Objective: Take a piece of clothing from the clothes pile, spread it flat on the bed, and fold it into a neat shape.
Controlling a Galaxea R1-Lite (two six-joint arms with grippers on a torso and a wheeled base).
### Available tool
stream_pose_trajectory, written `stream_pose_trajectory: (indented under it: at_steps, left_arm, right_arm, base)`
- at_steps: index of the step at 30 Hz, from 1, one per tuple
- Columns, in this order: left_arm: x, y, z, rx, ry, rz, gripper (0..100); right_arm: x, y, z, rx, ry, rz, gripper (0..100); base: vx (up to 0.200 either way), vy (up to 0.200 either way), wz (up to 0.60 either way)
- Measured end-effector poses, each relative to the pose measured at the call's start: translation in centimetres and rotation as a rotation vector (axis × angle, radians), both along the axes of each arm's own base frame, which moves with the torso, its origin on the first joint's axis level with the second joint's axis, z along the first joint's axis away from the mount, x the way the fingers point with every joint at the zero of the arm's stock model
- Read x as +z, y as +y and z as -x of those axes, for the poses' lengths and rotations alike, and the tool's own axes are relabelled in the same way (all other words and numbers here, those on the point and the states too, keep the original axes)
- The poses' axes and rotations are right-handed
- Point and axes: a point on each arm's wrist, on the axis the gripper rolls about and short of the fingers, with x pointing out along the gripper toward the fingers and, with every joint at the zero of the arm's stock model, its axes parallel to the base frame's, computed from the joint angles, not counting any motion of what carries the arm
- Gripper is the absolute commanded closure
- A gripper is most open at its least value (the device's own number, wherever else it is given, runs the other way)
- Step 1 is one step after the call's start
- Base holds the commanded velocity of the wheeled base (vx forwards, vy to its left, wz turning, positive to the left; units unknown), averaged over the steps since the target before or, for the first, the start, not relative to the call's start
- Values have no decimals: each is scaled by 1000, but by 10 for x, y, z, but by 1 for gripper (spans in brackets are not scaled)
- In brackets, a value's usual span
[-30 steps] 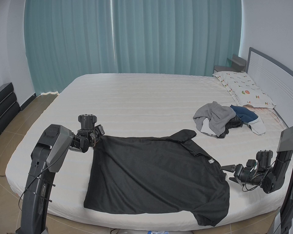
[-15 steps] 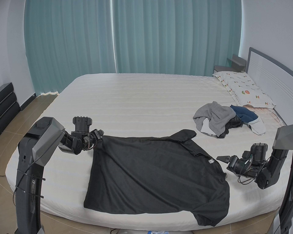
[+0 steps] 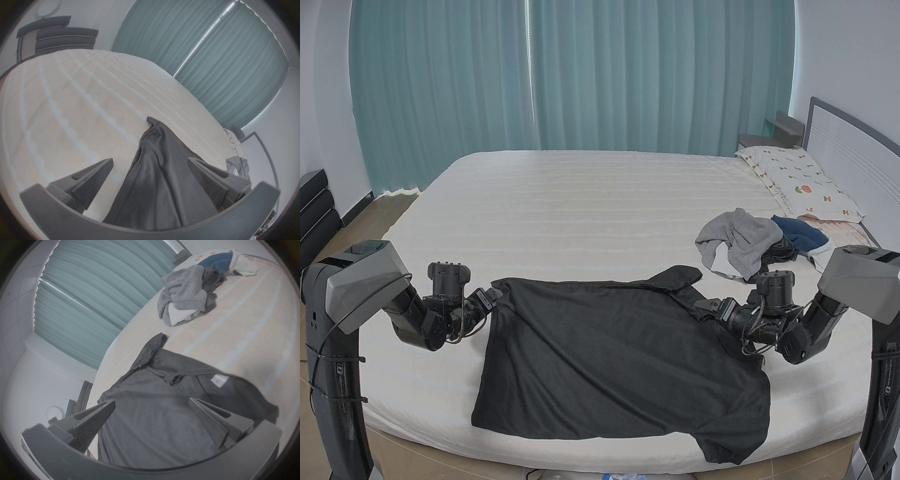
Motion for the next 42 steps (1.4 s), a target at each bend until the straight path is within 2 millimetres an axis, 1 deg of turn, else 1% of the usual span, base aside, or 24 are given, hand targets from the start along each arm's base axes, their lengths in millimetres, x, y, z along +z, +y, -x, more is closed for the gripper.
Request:
stream_pose_trajectory:
  at_steps: [2,8,13,22,23,31,37,42]
  left_arm:
    - [-3,-1,10,18,10,38,0]
    - [-5,-6,28,76,4,151,0]
    - [-5,-8,36,73,-8,161,0]
    - [-9,-8,42,69,-11,157,0]
    - [-9,-8,43,70,-12,156,0]
    - [-9,-8,43,70,-22,156,0]
    - [-9,-8,43,71,-21,154,0]
    - [-10,-8,43,68,-20,152,0]
  right_arm:
    - [-3,9,-11,-10,19,4,0]
    - [-16,25,-34,-32,72,24,0]
    - [-27,29,-45,-56,102,47,0]
    - [-28,31,-70,-134,69,53,0]
    - [-28,31,-71,-139,64,53,100]
    - [-27,26,-77,-168,56,61,100]
    - [-24,14,-82,-195,53,57,100]
    - [-19,0,-90,-229,34,44,100]
  base:
    - [0,0,0]
    - [0,0,0]
    - [0,0,0]
    - [0,0,0]
    - [0,0,0]
    - [0,0,0]
    - [0,0,0]
    - [0,0,0]
